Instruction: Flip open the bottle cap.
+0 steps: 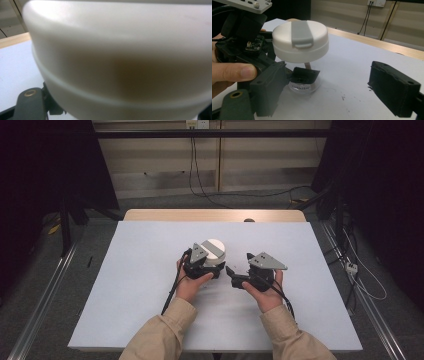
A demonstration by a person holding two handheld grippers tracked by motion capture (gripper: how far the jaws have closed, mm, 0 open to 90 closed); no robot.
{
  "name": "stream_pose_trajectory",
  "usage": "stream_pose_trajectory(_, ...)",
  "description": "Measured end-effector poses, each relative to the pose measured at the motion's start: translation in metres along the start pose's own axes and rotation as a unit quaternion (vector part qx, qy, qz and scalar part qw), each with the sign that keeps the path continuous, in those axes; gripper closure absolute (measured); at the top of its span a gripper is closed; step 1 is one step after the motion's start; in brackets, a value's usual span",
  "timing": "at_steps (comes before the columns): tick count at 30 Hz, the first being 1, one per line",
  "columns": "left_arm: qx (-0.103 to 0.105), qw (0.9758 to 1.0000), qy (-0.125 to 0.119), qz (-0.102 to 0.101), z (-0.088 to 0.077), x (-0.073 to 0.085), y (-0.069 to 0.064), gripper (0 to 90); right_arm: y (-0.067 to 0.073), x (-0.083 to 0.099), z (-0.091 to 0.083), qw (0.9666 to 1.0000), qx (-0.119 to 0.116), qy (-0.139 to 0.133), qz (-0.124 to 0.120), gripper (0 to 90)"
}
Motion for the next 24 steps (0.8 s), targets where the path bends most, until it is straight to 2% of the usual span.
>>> stream_pose_trajectory(3,-0.001,1.0000,0.001,-0.001,0.000,0.000,0.000,18.7,0.002,0.002,0.001,0.9999,-0.008,0.006,0.002,21.6)
stream_pose_trajectory(6,0.000,1.0000,0.001,-0.002,0.000,0.000,0.000,18.7,0.004,0.000,0.001,0.9999,-0.015,0.007,0.003,32.3)
stream_pose_trajectory(9,-0.001,1.0000,0.001,0.000,0.000,0.000,0.000,18.7,0.006,-0.001,0.001,0.9995,-0.030,0.011,0.008,45.4)
stream_pose_trajectory(14,-0.001,1.0000,0.001,0.000,0.000,0.000,0.000,18.7,0.010,-0.002,-0.001,0.9991,-0.040,0.015,-0.001,68.5)
stream_pose_trajectory(18,-0.001,1.0000,0.001,0.000,0.000,0.000,0.000,18.6,0.013,-0.004,0.001,0.9982,-0.056,0.021,0.001,86.2)
stream_pose_trajectory(20,-0.001,1.0000,0.002,0.000,0.000,0.000,0.000,18.6,0.016,-0.005,0.003,0.9978,-0.061,0.027,-0.004,89.3)
stream_pose_trajectory(24,-0.001,1.0000,0.002,0.000,0.000,0.000,0.000,18.6,0.019,-0.009,0.009,0.9973,-0.063,0.035,-0.010,90.0)
Point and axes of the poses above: each handheld gripper's, and its own axes: z roughly forward along the jaws, x roughly out of its underside, y roughly to its left, the point moved 9 cm from there along z, roughly forward along the jaws, and after that the axes turned 4 degrees about y, right-handed, at the moved point
